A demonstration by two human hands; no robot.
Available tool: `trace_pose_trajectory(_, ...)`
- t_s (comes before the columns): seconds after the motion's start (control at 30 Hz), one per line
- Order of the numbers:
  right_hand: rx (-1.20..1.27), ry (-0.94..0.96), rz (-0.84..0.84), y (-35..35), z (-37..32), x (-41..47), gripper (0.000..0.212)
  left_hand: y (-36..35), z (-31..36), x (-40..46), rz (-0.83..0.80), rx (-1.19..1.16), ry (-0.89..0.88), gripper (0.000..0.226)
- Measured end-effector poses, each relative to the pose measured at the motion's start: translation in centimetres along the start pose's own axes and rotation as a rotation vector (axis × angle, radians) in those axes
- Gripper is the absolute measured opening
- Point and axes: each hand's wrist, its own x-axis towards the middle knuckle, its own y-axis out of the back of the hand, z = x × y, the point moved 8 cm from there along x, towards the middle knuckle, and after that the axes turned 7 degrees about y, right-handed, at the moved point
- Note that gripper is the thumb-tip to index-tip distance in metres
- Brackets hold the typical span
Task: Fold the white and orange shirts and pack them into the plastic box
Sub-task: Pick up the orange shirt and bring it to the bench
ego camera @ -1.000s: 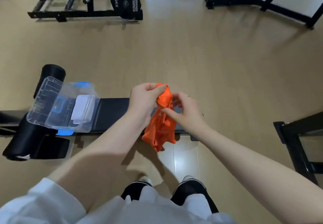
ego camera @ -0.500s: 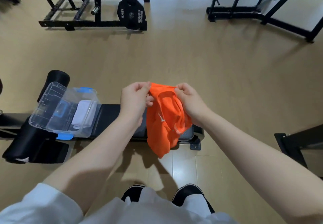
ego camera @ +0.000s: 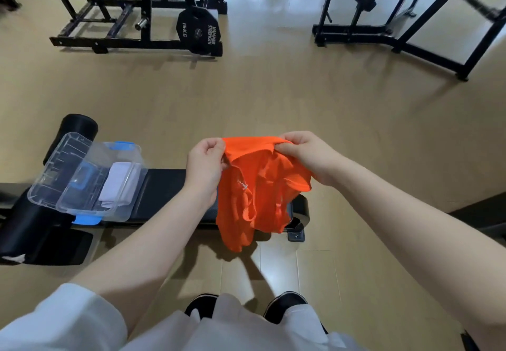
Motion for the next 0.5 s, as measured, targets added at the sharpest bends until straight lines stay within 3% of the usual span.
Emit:
trace_pose_trajectory(0.1,0.226,-0.002,-0.042,-1.1,-0.5,0.0,0.019,-1.1,-0.3,-1.0,-0.044,0.013,-0.018,0.013)
trace_pose_trajectory(0.2,0.256,0.009,-0.017,-1.5,-1.4,0.1,0.026,-3.1,-1.4,-2.6,-0.221,0.111,-0.022,0.019)
trace_pose_trajectory(0.33,0.406,-0.015,-0.044,-2.0,-2.3,-0.2,0.023,-4.9,-1.6,-4.6,-0.419,0.185,-0.075,0.007)
trace_pose_trajectory(0.43,0.433,-0.02,-0.06,-2.0,-2.5,-0.4,0.015,-5.3,-0.4,-5.2,-0.422,0.126,-0.072,0.007)
trace_pose_trajectory(0.5,0.366,0.01,0.018,-0.8,-2.2,-0.3,0.01,-5.4,0.8,-5.5,-0.391,0.044,-0.058,0.009)
